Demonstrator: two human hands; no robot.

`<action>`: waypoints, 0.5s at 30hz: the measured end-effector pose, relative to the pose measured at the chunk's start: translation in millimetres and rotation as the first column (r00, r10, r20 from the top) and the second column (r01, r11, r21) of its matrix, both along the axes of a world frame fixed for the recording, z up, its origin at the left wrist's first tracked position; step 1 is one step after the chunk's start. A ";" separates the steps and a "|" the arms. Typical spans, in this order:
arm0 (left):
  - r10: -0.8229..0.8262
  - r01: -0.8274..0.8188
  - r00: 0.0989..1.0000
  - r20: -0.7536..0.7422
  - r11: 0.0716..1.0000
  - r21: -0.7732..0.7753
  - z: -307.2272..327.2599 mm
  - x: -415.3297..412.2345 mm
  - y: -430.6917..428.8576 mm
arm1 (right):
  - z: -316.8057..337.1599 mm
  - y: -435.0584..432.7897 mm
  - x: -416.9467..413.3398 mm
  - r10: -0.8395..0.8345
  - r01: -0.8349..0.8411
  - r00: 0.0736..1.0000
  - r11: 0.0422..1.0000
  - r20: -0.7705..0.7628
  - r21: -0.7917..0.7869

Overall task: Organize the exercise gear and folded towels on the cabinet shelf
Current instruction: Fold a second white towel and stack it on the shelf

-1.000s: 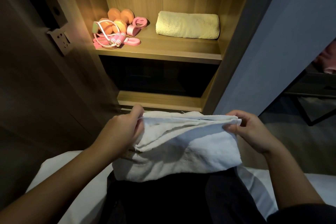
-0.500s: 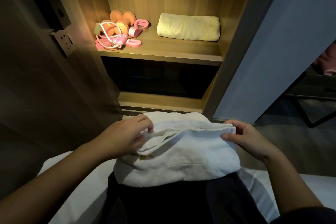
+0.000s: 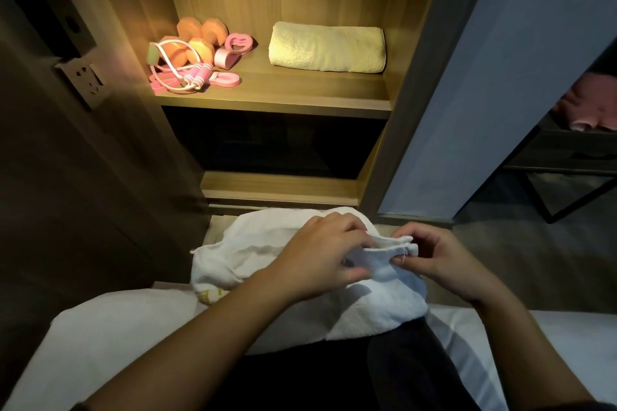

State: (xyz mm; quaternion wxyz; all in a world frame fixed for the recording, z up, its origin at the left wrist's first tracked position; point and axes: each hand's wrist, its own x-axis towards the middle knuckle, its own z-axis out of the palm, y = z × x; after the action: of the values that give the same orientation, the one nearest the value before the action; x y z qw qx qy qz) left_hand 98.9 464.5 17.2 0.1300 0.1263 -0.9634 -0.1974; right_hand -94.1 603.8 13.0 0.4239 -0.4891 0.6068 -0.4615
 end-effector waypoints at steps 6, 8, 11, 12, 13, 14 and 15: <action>0.065 -0.073 0.994 -0.094 0.994 -0.085 -22.7 2.2 16.9 | -8.6 5.6 -0.7 -0.011 0.005 0.997 0.997 0.082 0.073; 0.081 -0.090 0.989 -0.128 0.993 -0.071 -25.3 4.8 18.1 | -10.8 8.7 -3.0 -0.043 0.018 0.981 0.992 0.188 0.129; 0.103 -0.112 0.983 -0.149 0.992 -0.051 -25.0 4.8 19.5 | -14.6 12.2 -7.1 -0.092 0.033 0.941 0.983 0.326 0.183; 0.107 -0.115 0.983 -0.152 0.993 -0.042 -25.2 4.4 19.3 | -16.1 12.7 -8.0 -0.100 0.038 0.937 0.981 0.334 0.188; 0.112 -0.118 0.982 -0.150 0.993 -0.033 -25.5 4.0 19.3 | -17.5 13.1 -8.8 -0.104 0.041 0.939 0.980 0.327 0.194; 0.118 -0.122 0.982 -0.146 0.992 -0.024 -26.1 3.5 19.6 | -18.7 13.3 -9.5 -0.103 0.041 0.945 0.979 0.311 0.199; 0.124 -0.127 0.982 -0.142 0.992 -0.013 -26.9 3.2 19.8 | -19.5 13.1 -9.9 -0.100 0.042 0.952 0.979 0.290 0.202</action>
State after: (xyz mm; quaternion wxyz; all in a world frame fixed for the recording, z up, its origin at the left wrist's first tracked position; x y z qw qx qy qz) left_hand 102.1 484.2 -9.6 0.2114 0.1712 -0.9440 -0.1865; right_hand -104.0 616.9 -6.5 0.5391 -0.3481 0.5950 -0.4839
